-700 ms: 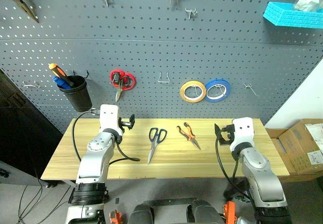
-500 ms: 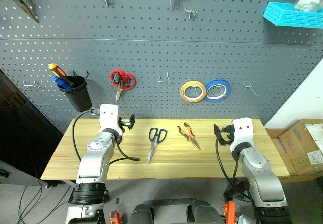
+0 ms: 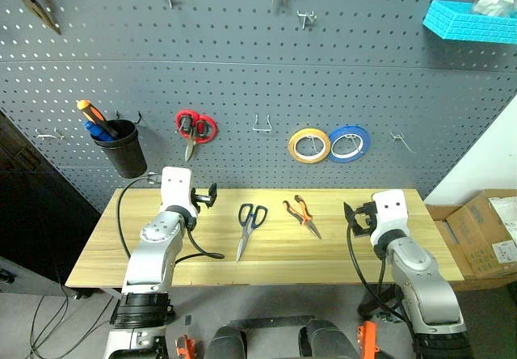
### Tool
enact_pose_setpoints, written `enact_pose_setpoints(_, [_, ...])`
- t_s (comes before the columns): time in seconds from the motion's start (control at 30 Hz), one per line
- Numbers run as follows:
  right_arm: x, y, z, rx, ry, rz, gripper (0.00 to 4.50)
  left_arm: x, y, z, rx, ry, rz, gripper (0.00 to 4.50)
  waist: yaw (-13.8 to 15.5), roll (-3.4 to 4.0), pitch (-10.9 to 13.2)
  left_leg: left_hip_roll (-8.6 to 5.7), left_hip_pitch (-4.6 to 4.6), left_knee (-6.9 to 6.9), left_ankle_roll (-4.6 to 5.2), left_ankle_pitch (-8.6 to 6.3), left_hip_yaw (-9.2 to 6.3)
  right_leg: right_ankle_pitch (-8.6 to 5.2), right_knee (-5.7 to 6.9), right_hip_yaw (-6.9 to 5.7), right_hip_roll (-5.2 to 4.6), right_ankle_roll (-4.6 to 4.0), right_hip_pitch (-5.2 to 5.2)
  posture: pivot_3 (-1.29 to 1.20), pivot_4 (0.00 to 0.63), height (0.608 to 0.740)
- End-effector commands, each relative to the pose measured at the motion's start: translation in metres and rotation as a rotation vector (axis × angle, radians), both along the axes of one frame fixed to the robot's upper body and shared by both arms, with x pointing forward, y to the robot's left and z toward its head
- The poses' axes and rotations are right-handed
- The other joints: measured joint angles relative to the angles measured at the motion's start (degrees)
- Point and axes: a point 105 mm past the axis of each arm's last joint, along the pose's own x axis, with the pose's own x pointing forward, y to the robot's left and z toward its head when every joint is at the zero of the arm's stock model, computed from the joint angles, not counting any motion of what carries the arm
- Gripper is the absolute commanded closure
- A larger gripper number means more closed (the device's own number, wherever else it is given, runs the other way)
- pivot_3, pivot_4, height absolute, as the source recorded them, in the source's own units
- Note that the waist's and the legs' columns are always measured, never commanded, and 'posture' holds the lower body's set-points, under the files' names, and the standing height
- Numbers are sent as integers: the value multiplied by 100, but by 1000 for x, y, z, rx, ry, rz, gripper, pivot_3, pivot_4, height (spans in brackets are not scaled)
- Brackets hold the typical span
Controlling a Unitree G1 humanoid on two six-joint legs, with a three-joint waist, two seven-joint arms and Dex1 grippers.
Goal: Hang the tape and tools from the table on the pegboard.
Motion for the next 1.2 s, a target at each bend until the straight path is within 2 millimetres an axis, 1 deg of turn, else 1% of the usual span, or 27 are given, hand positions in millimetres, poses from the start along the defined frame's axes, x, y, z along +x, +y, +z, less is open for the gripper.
enact_pose_setpoints(0.03, [3,-3,17,-25,-13,38,0,11,-33,33,-17,-96,-160,38,40,-4,63,-1,-2,1,-9,-5,0,0,0,0,-1,0,-2,-17,114,740])
enact_pose_setpoints(0.13, [5,-9,14,-61,41,76,0,16,-62,41,-58,-91,-277,38,72,0,152,-2,-9,3,-4,-2,1,0,0,1,-2,0,-6,-26,146,740])
enact_pose_setpoints(0.2, [7,-17,12,-79,79,89,0,17,-84,43,-116,-69,-346,38,80,-1,241,-4,-11,5,26,16,1,0,1,2,-3,0,-4,-32,165,740])
enact_pose_setpoints(0.27, [7,-28,3,-84,153,92,0,8,-121,39,-220,5,-493,38,76,-4,313,-6,-16,4,28,17,1,-2,0,1,-3,3,-5,-38,192,740])
enact_pose_setpoints(0.33, [6,-36,-1,-90,197,94,0,0,-143,38,-285,60,-582,38,74,-8,411,-6,-23,3,37,12,1,-10,1,4,-2,10,-5,-44,218,740])
enact_pose_setpoints(0.4, [5,-46,-11,-95,257,96,0,-14,-172,32,-328,146,-704,38,66,-10,512,-7,-32,2,55,1,1,-27,8,6,0,12,-12,-54,240,740])
enact_pose_setpoints(0.53, [4,-65,-21,-113,322,84,0,-29,-207,24,-377,251,-799,38,46,3,675,-8,-67,2,73,-9,0,-31,24,10,5,37,-47,-74,278,740])
enact_pose_setpoints(0.6, [6,-77,-25,-116,338,56,0,-39,-224,22,-413,304,-860,38,8,2,761,-8,-68,5,79,-13,0,-27,24,12,6,50,-48,-81,294,740])
enact_pose_setpoints(0.77, [12,-97,-30,-93,370,4,0,-60,-246,15,-431,384,-979,38,-83,3,924,-10,-73,9,81,-14,0,-25,25,13,6,54,-50,-91,322,740])
enact_pose_setpoints(0.83, [16,-102,-31,-97,371,-1,0,-66,-251,11,-445,418,-1002,38,-88,6,978,-10,-72,10,81,-14,1,-25,25,15,5,55,-50,-88,329,740])
enact_pose_setpoints(0.93, [22,-107,-33,-101,376,-2,0,-66,-255,-2,-424,446,-996,38,-94,5,1037,-11,-72,10,81,-14,0,-25,26,15,6,56,-51,-86,336,740])
enact_pose_setpoints(1.03, [26,-107,-35,-103,383,20,0,-63,-257,-10,-412,458,-984,38,-99,6,1089,-11,-76,11,81,-14,1,-23,25,16,6,59,-54,-83,346,740])
enact_pose_setpoints(1.2, [33,-100,-39,-80,398,68,0,-60,-257,-13,-405,462,-977,38,-95,6,1182,-11,-84,12,80,-14,0,-23,24,15,5,63,-58,-72,362,740])
